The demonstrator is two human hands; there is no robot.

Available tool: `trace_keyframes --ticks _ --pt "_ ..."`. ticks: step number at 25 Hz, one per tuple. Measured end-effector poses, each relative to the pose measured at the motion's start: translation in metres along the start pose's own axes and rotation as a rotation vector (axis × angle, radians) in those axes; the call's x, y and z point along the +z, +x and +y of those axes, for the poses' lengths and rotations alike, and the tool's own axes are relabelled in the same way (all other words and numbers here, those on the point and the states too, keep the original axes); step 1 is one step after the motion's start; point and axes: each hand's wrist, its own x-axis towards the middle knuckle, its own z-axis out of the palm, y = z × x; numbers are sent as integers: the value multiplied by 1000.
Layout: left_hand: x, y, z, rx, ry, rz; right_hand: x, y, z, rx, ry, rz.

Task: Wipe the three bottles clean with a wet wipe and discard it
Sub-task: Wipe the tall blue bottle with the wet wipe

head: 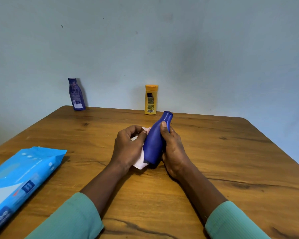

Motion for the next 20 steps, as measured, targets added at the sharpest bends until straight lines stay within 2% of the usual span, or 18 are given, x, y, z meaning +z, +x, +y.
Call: trace_keyframes --ticks 3,5,7,10,11,12,15,20 --pt "7 -10 6 86 64 13 -2 0 0 -4 47 11" --pt "5 -12 8 121 15 -4 -4 1 1 -26 68 48" --pt "-4 -13 12 198 34 -127 -5 3 1 -49 86 88" --pt "-15 -18 18 412 315 -371 -6 4 0 -66 -8 110" --pt "-15 -19 17 467 389 -402 -5 3 0 -70 -49 101" --pt "-14 -18 15 497 420 -392 -5 2 -1 -80 -91 82" --pt "-16 -11 10 513 371 -231 -2 -3 -1 -111 -190 -28" --pt "-19 -9 10 448 238 14 -1 -3 1 -42 -157 -131"
